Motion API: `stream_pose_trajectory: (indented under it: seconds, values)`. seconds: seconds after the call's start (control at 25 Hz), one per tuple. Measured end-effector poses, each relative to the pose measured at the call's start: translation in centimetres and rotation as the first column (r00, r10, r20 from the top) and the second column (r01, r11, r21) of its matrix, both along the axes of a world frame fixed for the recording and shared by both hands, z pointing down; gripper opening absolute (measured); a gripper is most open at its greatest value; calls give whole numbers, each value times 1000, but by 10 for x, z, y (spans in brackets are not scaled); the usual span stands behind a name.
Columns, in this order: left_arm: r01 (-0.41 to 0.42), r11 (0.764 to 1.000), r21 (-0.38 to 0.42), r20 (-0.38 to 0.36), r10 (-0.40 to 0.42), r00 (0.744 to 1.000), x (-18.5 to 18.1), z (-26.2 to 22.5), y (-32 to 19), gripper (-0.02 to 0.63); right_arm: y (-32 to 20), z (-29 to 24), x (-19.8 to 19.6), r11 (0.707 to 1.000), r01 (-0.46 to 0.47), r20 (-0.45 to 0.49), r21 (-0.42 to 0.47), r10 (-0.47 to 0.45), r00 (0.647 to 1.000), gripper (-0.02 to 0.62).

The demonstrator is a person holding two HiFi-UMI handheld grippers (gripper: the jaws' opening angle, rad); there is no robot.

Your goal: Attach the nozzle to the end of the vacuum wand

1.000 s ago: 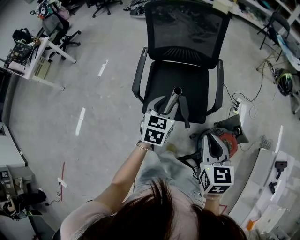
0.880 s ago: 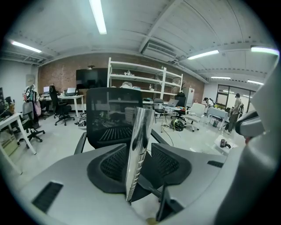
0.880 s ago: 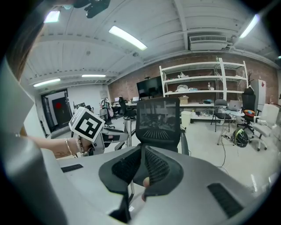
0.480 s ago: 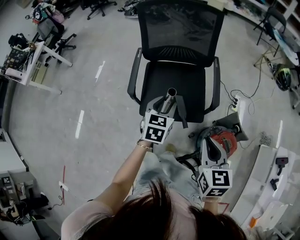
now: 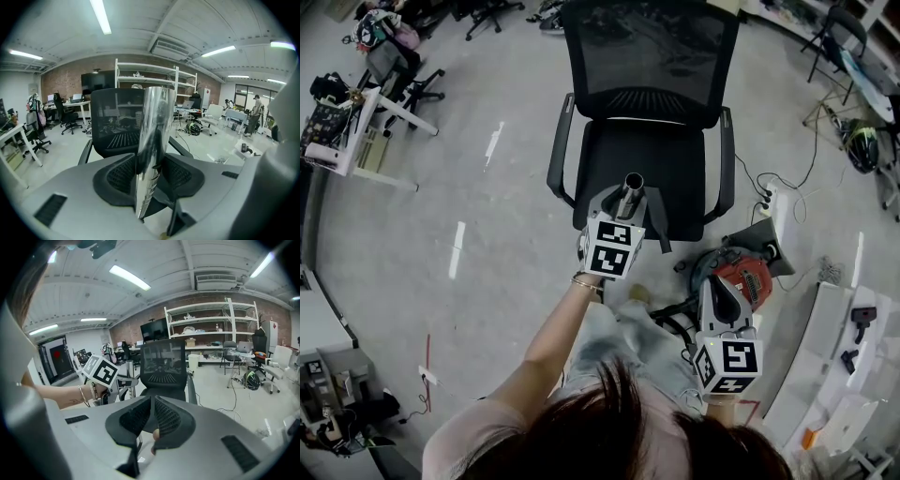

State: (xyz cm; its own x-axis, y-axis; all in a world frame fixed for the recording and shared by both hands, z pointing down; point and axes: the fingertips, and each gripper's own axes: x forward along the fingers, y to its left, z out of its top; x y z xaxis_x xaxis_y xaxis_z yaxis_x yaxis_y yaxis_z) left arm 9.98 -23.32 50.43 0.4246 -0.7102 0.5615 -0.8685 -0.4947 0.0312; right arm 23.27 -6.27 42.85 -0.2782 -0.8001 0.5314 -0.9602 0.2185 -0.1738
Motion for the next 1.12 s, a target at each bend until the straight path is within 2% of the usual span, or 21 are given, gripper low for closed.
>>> stream_pose_trajectory:
  seconds: [0.32, 0.72, 1.12]
  values:
    - [-4, 1000, 22, 34, 3, 999, 0, 4, -2, 163, -1, 11, 8, 1000, -10, 9, -14, 11, 1000, 28]
    - [-9, 999, 49, 56, 6, 998, -11, -5, 1, 156, -18, 33, 11, 998, 43, 8, -47, -42, 999, 28]
    - [47, 996, 80, 58, -52, 997, -39, -10, 5, 156, -32, 69, -1, 988, 118, 53, -95, -114, 992, 28]
